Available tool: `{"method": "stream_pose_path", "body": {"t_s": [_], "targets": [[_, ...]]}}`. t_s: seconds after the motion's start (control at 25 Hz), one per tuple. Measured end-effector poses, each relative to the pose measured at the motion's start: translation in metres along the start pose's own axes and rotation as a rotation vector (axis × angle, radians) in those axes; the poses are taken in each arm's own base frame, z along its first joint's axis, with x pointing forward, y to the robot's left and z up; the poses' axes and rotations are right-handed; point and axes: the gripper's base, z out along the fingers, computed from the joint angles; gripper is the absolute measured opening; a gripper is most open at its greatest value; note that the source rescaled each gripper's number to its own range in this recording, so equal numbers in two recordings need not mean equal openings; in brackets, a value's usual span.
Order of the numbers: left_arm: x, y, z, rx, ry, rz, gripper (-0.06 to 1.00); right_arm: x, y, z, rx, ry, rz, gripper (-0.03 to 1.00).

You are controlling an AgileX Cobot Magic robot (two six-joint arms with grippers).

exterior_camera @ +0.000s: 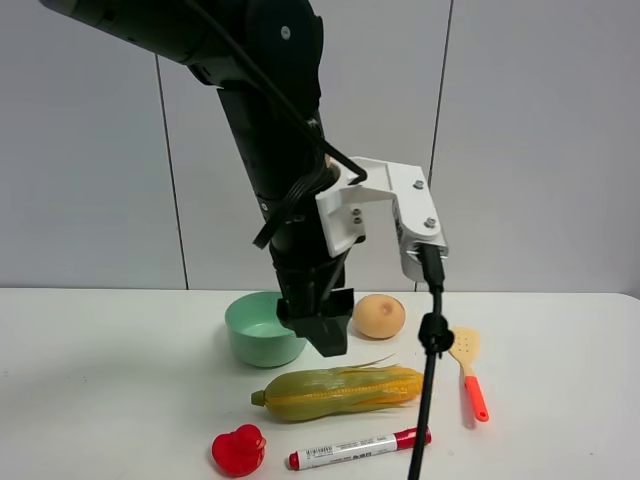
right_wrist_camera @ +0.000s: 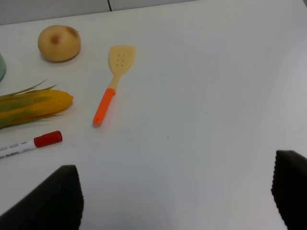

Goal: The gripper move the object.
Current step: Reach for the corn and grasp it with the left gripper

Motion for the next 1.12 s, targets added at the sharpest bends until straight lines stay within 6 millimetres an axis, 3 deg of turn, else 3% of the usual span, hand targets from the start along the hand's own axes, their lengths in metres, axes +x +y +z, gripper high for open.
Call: {"method": "stream_pose_path", "body": {"t_s": [0.24, 0.44, 0.72, 1.12], "targets": [[-0.023, 0.012, 0.016, 0.047, -0.05, 0.003, 0.63, 0.0, 0.0, 0.0, 0.0, 0.0, 0.0, 1.0], [-0.027, 0.015, 0.048, 0.112, -0.006, 0.032, 0.63, 0.0, 0.0, 0.0, 0.0, 0.0, 0.001, 1.0], [-0.016, 0.017, 0.089, 0.148, 0.058, 0.03, 0.63, 0.0, 0.0, 0.0, 0.0, 0.0, 0.001, 1.0], [0.005, 0.036, 0.097, 0.111, 0.095, 0.01, 0.63, 0.0, 0.0, 0.0, 0.0, 0.0, 0.001, 1.0]]}}
